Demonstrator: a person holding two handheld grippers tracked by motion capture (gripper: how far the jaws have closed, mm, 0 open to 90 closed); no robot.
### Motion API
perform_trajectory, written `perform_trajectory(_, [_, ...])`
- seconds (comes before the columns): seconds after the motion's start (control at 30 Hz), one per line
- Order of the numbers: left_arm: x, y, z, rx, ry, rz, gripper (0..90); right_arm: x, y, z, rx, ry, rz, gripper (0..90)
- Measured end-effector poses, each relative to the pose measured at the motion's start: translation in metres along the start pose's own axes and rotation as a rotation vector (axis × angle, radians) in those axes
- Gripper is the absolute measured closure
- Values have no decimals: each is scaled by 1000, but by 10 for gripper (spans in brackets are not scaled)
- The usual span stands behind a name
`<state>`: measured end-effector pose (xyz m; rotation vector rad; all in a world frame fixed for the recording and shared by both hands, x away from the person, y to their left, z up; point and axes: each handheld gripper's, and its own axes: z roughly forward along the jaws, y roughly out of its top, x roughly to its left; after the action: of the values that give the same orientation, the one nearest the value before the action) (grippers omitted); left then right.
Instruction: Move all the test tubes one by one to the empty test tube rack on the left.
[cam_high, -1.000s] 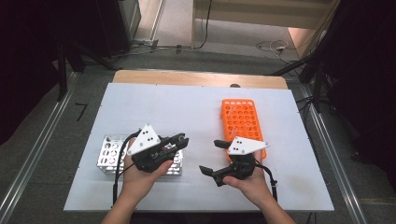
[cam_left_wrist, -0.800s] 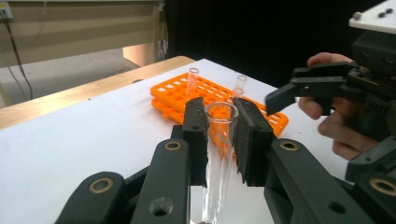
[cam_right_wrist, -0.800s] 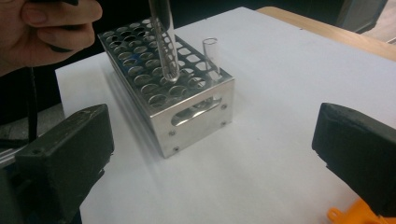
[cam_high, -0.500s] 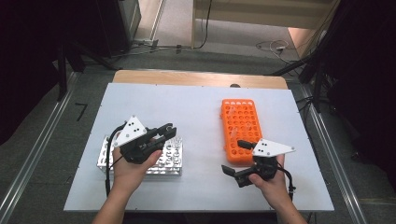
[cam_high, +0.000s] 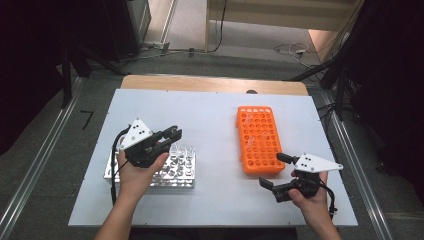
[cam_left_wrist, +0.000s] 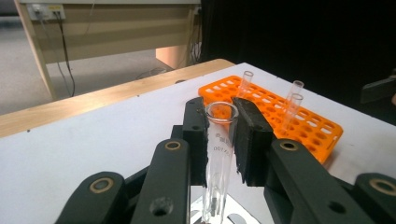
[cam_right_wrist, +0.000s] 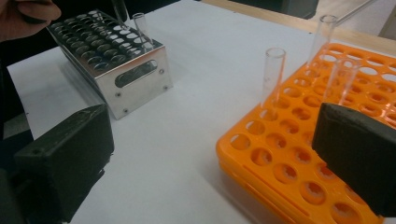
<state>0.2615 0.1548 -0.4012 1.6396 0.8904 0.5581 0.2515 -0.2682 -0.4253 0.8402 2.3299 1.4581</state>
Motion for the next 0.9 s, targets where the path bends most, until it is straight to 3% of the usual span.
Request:
perform_trajectory(0.2, [5, -5, 8, 7, 18, -12, 758, -5, -5, -8, 2, -17, 13, 0])
perform_trajectory(0.63, [8, -15, 19, 34, 24, -25, 758, -7, -5, -8, -4, -20, 14, 0])
perform_trajectory(0.9, [7, -19, 23, 82, 31, -45, 757, -7, -5, -9, -3, -20, 16, 0])
